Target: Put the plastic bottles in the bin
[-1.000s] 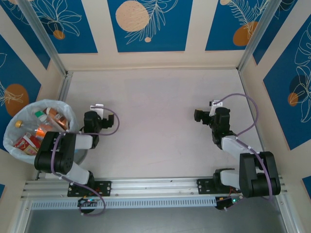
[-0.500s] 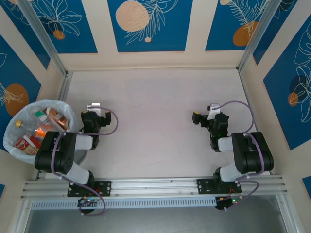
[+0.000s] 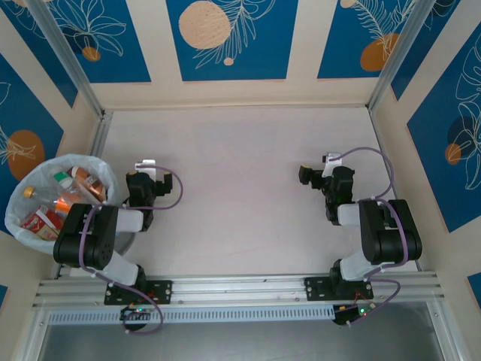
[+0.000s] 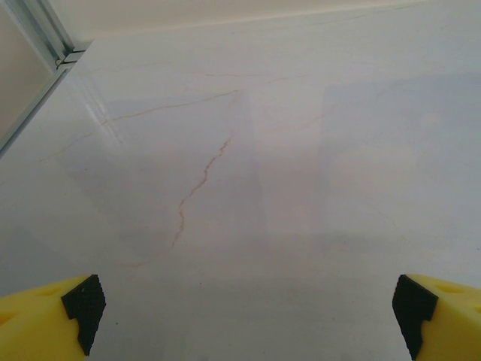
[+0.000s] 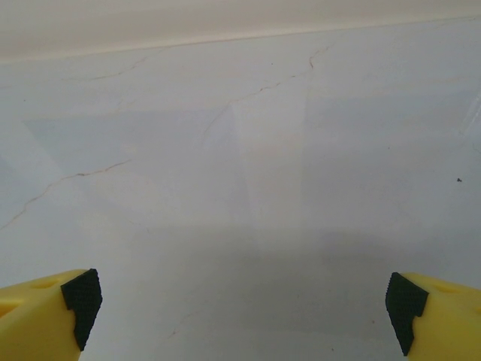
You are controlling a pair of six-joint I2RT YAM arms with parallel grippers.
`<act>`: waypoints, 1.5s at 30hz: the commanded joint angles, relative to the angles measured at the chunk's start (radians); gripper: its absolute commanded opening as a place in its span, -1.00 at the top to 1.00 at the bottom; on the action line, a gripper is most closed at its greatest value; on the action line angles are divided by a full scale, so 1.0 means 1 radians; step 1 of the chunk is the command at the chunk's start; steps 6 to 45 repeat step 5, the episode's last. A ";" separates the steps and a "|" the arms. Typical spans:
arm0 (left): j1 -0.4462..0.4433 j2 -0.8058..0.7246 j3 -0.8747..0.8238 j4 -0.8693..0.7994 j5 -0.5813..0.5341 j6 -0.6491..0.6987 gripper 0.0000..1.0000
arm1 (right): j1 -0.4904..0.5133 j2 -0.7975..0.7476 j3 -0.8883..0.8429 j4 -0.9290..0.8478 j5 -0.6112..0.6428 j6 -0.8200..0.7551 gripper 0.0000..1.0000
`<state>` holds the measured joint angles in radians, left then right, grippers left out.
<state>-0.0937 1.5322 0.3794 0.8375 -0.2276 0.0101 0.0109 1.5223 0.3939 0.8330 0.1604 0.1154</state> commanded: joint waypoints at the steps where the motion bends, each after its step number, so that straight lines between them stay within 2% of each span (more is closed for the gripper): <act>1: 0.001 0.005 0.016 0.008 0.034 0.010 -0.99 | -0.002 0.001 0.007 0.002 0.007 0.007 -0.99; 45: 0.000 0.001 0.009 0.019 0.037 0.011 -0.99 | -0.003 0.001 0.008 0.004 0.007 0.008 -0.98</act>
